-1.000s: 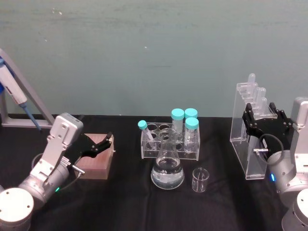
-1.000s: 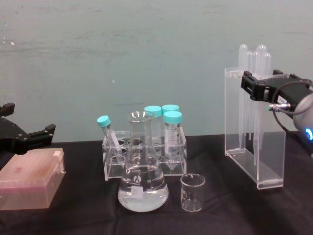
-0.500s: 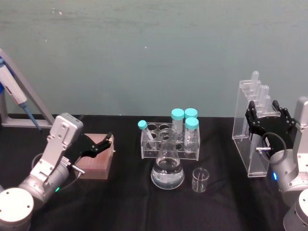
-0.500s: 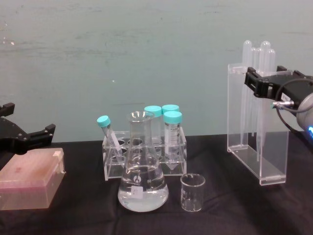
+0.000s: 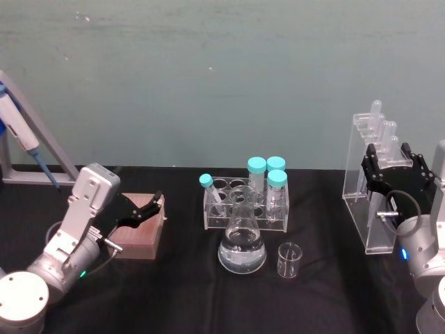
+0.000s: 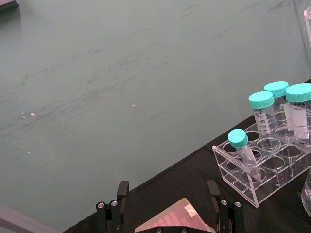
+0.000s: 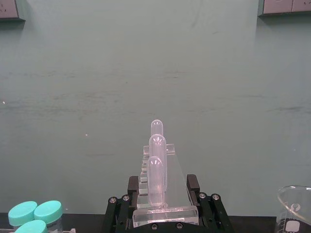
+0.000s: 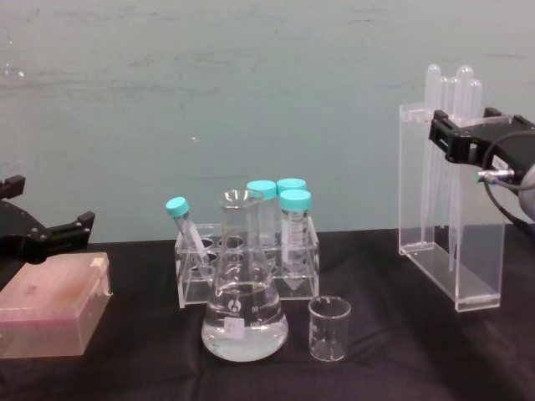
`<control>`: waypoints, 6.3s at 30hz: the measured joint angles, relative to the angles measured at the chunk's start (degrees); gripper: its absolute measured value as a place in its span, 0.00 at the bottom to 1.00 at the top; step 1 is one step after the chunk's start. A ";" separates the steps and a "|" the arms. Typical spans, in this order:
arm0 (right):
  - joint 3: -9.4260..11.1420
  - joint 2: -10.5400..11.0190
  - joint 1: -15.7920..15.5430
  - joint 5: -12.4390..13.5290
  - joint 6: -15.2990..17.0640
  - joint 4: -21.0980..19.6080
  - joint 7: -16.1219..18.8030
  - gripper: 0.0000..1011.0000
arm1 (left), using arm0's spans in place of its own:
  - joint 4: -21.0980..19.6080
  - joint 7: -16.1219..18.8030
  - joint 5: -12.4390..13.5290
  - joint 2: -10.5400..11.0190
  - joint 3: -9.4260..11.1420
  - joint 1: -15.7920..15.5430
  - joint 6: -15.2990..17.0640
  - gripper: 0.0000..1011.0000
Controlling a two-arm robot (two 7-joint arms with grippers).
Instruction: Place the experimental apparatus aside using one hand.
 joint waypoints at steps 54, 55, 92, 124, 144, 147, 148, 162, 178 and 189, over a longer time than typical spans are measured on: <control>3.73 5.65 0.44 3.97 -3.08 0.75 4.66 0.61 | 0.00 0.00 0.00 0.00 0.00 0.00 0.00 0.99; 3.73 5.65 0.44 3.97 -3.08 0.75 4.66 0.61 | 0.00 0.00 0.00 0.00 0.00 0.00 0.00 0.99; 6.78 7.26 2.52 5.00 -4.49 4.18 5.08 0.61 | 0.00 0.00 0.00 0.00 0.00 0.00 0.00 0.99; 8.07 9.75 3.33 7.37 -5.53 6.10 7.95 0.61 | 0.00 0.00 0.00 0.00 0.00 0.00 0.00 0.99; 7.53 10.27 3.89 8.16 -6.48 7.69 8.99 0.61 | 0.00 0.00 0.00 0.00 0.00 0.00 0.00 0.99; 7.43 10.24 3.82 8.15 -6.64 7.69 8.99 0.61 | 0.00 0.00 0.00 0.00 0.00 0.00 0.00 0.99; 7.36 10.22 3.74 8.15 -6.73 7.69 8.98 0.61 | 0.00 0.00 0.00 0.00 0.00 0.00 0.00 0.99; 7.06 10.11 3.44 7.75 -6.87 8.04 8.64 0.61 | 0.00 0.00 0.00 0.00 0.00 0.00 0.00 0.99; 7.20 10.32 3.32 7.72 -7.01 8.56 8.60 0.61 | 0.00 0.00 0.00 0.00 0.00 0.00 0.00 0.99; 7.31 10.52 2.79 7.74 -6.27 7.89 8.65 0.61 | 0.00 0.00 0.00 0.00 0.00 0.00 0.00 0.99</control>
